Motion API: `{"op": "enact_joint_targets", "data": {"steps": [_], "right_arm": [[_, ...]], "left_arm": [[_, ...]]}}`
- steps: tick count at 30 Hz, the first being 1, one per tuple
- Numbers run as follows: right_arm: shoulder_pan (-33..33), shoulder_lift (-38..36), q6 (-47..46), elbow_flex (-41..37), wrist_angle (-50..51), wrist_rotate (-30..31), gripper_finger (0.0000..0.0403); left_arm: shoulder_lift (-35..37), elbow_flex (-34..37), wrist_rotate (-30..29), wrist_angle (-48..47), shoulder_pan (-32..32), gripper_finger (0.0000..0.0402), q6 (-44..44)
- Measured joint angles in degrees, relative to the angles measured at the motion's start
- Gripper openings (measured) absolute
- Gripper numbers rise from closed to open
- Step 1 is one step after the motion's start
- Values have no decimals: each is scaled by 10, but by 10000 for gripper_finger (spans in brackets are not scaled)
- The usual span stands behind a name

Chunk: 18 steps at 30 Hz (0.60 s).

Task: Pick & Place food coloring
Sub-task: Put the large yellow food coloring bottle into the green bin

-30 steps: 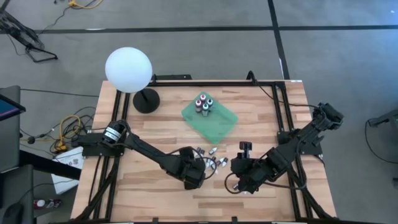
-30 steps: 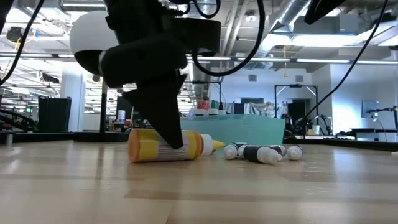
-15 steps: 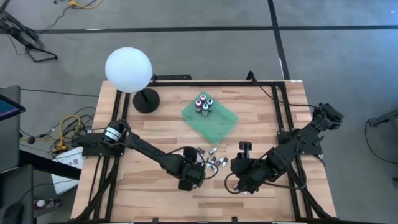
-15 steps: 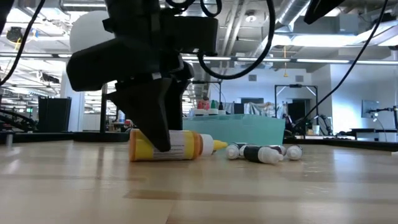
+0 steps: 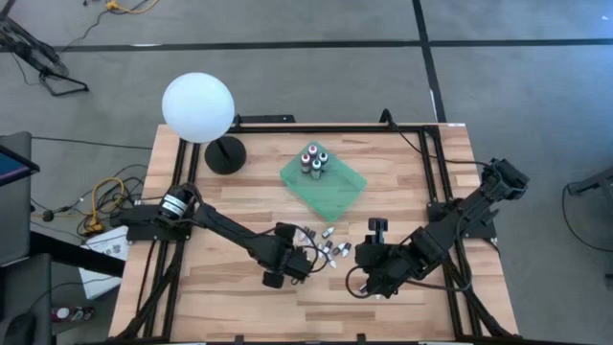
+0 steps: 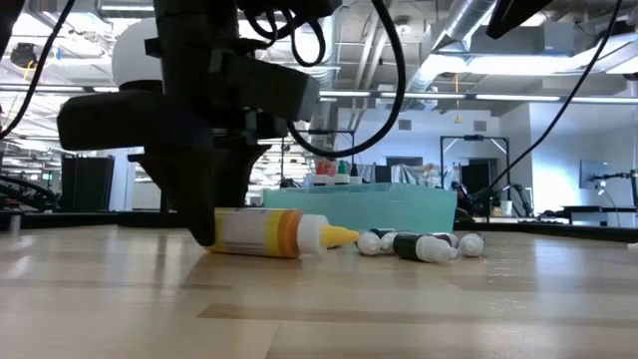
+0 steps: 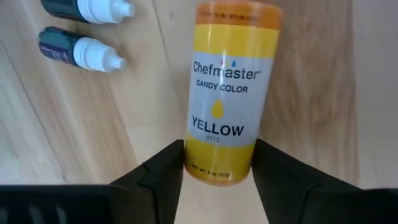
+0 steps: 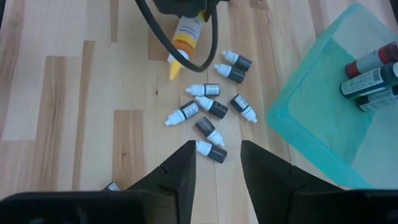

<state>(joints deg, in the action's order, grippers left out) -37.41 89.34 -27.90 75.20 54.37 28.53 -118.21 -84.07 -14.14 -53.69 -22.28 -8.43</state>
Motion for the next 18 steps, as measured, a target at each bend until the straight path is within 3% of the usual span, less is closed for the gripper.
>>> {"op": "enact_joint_targets", "data": {"steps": [11, 18], "right_arm": [[0, 0, 0, 0, 0, 0, 118], [0, 0, 0, 0, 0, 0, 118]], "left_arm": [[0, 0, 18, 47, 3, 187, 12], [1, 0, -6, 47, 11, 196, 5]]}}
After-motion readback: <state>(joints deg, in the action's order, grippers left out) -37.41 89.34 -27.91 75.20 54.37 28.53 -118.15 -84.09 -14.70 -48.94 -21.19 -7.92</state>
